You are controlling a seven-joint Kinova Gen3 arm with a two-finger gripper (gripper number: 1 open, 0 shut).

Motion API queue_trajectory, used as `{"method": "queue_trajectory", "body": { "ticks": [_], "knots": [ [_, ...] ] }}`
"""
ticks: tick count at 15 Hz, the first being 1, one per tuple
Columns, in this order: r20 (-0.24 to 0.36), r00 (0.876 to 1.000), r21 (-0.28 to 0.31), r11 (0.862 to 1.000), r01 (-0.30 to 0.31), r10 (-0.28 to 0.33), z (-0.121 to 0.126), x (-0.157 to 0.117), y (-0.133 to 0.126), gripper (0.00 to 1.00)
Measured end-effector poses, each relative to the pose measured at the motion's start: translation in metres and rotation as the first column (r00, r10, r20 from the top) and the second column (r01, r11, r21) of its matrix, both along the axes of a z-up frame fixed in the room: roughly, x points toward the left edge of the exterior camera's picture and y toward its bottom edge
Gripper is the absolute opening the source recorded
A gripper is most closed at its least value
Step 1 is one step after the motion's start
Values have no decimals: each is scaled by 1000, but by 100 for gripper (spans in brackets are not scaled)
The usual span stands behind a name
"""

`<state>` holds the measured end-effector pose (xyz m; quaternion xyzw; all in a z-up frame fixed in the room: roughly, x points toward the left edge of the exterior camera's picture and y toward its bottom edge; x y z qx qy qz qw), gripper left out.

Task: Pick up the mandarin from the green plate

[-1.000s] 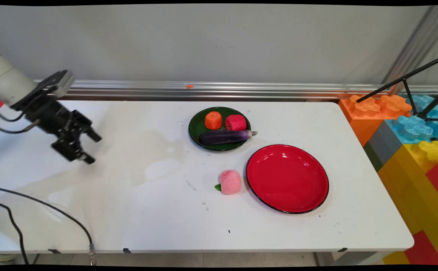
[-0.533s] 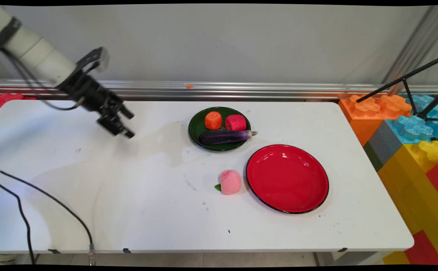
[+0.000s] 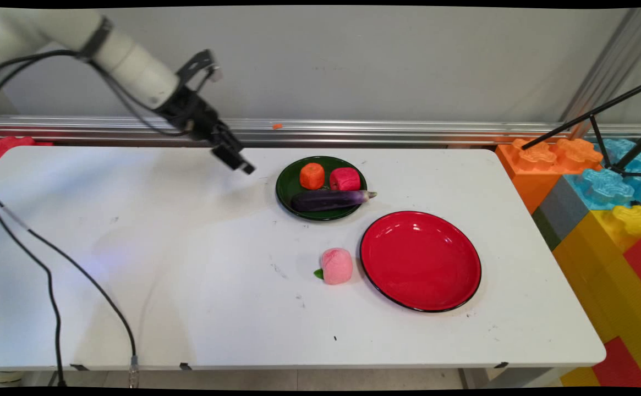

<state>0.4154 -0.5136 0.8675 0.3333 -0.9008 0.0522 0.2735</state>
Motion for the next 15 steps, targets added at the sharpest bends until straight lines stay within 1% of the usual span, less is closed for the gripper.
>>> {"method": "queue_trajectory", "body": {
  "ticks": [2, 5, 7, 11, 15],
  "knots": [
    [-10, 999, -1, 1000, -31, 31, -6, -22, -20, 100],
    [-21, 997, 7, 997, -77, 77, -21, -52, -43, 100],
    [-23, 995, 11, 995, -101, 101, -32, -68, -53, 100],
    [-22, 992, 11, 992, -123, 124, -58, -93, -66, 100],
    [-21, 990, 8, 990, -142, 142, -77, -106, -72, 100]
  ]
}}
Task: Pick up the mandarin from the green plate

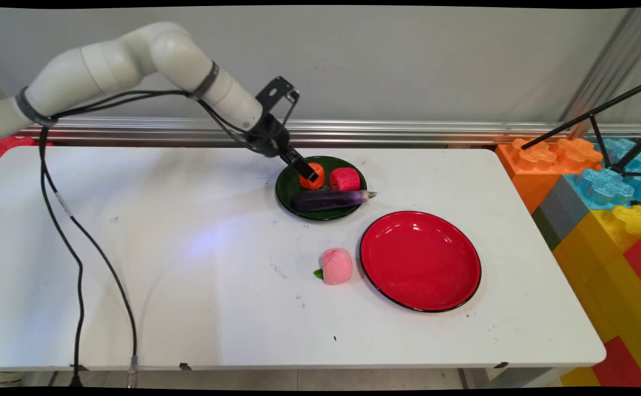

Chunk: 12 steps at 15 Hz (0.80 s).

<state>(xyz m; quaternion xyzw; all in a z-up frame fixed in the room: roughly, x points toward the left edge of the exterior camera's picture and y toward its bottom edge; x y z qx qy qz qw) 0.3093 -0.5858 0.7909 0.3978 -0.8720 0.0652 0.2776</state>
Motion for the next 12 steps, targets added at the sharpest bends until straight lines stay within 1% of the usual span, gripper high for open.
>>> {"method": "queue_trajectory", "body": {
  "ticks": [4, 7, 12],
  "knots": [
    [0, 1000, -4, 1000, -21, 21, -20, -12, -6, 100],
    [4, 999, -10, 999, -32, 32, -29, -17, -9, 100],
    [14, 999, -20, 999, -48, 49, -36, -19, -12, 100]
  ]
}}
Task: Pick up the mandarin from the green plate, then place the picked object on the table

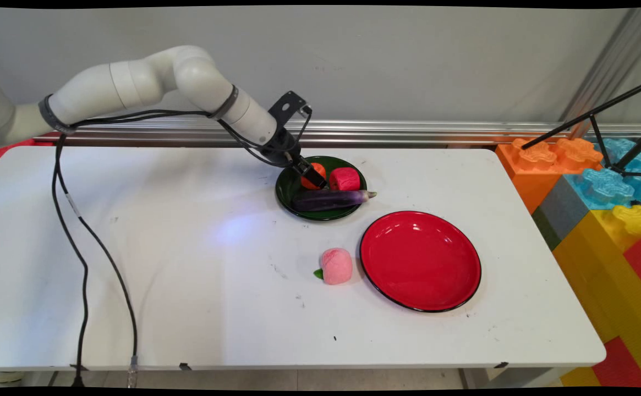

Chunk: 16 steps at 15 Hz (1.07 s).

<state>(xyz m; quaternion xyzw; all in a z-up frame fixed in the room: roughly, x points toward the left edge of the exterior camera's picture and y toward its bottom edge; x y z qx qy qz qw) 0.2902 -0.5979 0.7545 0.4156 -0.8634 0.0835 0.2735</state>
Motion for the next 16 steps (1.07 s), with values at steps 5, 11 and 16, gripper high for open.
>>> {"method": "queue_trajectory", "body": {
  "ticks": [5, 11, 16],
  "knots": [
    [16, 1000, -13, 1000, -3, 3, -3, 0, 0, 0],
    [33, 999, -31, 999, 17, -16, 0, 0, 2, 0],
    [34, 999, -42, 999, 19, -17, 12, 0, 8, 0]
  ]
}}
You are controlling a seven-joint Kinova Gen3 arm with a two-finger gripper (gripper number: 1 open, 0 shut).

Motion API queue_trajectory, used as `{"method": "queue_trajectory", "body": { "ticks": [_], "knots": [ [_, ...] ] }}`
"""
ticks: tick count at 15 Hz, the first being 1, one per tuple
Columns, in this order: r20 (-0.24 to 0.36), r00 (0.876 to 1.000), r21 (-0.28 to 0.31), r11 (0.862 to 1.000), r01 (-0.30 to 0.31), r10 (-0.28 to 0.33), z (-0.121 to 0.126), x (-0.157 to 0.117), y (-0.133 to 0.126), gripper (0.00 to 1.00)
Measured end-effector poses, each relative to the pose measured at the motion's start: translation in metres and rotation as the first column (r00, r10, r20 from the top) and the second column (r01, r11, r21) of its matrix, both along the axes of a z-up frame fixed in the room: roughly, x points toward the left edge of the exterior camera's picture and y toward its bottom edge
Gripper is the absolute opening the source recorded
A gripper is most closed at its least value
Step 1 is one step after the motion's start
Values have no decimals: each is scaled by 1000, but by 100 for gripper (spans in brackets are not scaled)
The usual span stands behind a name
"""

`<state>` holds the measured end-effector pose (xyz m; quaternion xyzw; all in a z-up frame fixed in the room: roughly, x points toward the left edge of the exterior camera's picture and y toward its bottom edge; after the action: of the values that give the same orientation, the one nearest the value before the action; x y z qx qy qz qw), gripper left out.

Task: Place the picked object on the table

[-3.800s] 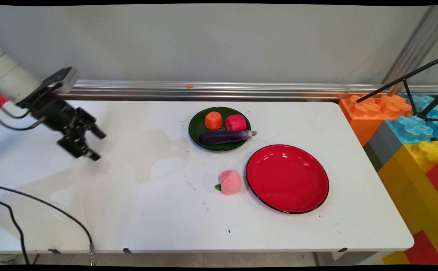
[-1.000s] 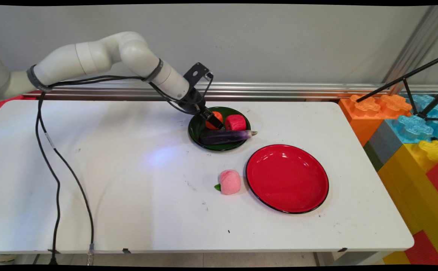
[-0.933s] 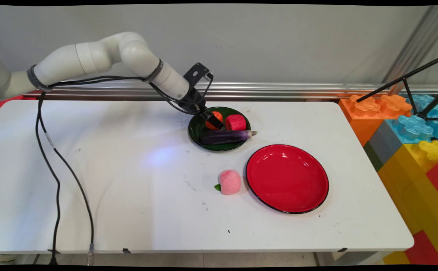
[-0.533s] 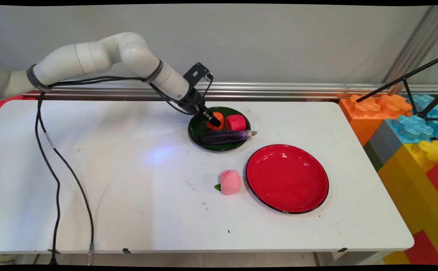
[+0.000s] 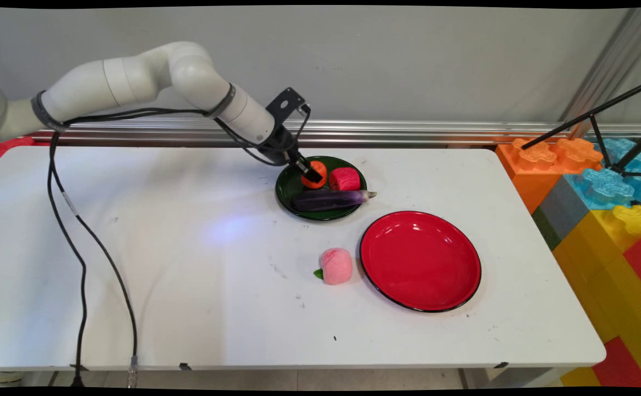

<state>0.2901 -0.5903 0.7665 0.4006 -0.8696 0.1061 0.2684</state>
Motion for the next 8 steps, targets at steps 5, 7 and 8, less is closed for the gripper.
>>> {"method": "queue_trajectory", "body": {
  "ticks": [5, 7, 8],
  "knots": [
    [-18, 1000, -47, 999, -13, 12, 37, -4, -2, 0],
    [-29, 1000, -67, 998, -15, 14, 57, -5, 0, 0],
    [-33, 999, -73, 997, -14, 12, 65, -5, 1, 0]
  ]
}}
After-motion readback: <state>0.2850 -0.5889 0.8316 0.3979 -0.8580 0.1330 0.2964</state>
